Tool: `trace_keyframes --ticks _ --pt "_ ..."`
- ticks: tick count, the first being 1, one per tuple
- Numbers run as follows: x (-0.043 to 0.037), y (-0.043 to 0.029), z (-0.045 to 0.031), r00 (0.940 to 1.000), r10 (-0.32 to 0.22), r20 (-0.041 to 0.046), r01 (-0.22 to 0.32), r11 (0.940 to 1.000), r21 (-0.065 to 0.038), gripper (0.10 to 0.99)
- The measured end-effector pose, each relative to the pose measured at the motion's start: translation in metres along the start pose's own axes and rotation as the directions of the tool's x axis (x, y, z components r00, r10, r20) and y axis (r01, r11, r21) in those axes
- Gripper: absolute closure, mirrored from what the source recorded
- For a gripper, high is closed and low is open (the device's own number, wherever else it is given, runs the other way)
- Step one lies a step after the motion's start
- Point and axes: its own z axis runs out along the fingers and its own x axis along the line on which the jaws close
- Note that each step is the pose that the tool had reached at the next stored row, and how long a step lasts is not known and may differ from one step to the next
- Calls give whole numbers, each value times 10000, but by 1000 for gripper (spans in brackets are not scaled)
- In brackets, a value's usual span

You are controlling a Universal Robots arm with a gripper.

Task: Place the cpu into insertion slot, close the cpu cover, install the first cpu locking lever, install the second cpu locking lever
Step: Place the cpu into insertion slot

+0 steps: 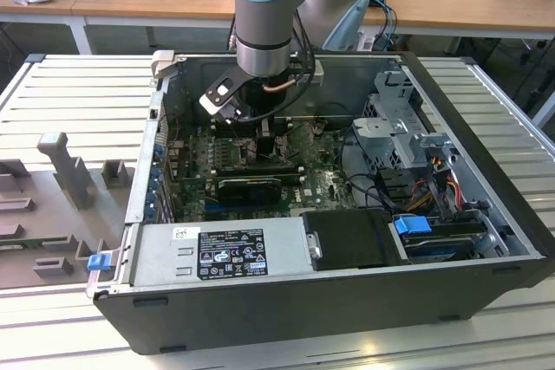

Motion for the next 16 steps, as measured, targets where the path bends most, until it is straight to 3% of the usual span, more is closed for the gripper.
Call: trace_keyframes --ticks 1,11,15,16 --pt "-1 0 -2 10000 0 4 0 10000 3 486" --pt "0 1 -74 10000 0 4 0 10000 2 498" --pt "0 2 -99 10000 -1 9 1 10000 3 749" --pt "1 2 -112 10000 -1 9 1 10000 3 871"
